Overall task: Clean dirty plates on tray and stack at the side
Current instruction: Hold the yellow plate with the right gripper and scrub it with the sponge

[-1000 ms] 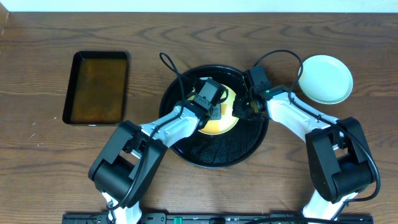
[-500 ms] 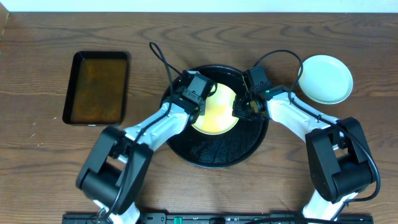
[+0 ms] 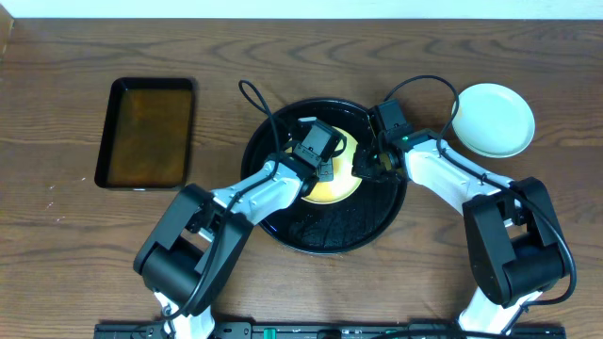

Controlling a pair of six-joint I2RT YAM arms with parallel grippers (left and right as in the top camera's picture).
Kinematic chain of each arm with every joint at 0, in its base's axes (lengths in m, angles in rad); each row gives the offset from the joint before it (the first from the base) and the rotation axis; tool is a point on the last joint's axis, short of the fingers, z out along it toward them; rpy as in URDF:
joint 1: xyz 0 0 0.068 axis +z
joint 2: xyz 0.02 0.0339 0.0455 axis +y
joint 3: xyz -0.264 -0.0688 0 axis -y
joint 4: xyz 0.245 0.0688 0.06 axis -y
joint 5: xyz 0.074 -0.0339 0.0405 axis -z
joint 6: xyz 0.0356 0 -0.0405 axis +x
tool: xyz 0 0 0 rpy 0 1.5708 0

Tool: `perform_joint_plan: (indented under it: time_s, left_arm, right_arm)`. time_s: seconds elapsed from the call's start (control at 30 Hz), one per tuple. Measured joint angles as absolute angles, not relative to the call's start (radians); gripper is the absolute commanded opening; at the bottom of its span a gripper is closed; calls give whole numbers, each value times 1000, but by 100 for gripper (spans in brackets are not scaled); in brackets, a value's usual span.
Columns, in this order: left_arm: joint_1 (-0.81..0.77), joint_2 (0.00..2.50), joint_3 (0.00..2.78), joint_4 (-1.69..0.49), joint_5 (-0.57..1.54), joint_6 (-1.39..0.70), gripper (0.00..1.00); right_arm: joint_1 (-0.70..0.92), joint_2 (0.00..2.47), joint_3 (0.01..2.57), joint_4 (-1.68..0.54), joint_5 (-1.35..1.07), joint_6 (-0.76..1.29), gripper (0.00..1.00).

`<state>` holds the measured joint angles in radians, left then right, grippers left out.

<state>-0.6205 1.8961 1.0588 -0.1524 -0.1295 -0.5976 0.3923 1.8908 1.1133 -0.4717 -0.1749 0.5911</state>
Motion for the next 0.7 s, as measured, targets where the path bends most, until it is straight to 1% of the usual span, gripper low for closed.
perform_joint_plan:
  time_s: [0.2, 0.4, 0.53, 0.6, 0.7]
  left_arm:
    - [-616, 1894, 1065, -205, -179, -604, 8]
    - [-588, 1867, 1063, -274, -346, -515, 8]
    - [-580, 1767, 1056, -279, -490, -454, 8]
    - [-571, 1722, 1056, -265, -503, -443, 8]
    - [-571, 1670, 1056, -216, -449, -436, 8]
  right_arm:
    - [392, 1891, 1113, -471, -173, 591, 1]
    - [392, 1891, 1113, -471, -174, 591, 2]
    - [392, 1891, 1113, -471, -174, 591, 2]
    - [392, 1891, 1113, -471, -174, 591, 2]
    - [392, 1891, 1113, -471, -174, 591, 2]
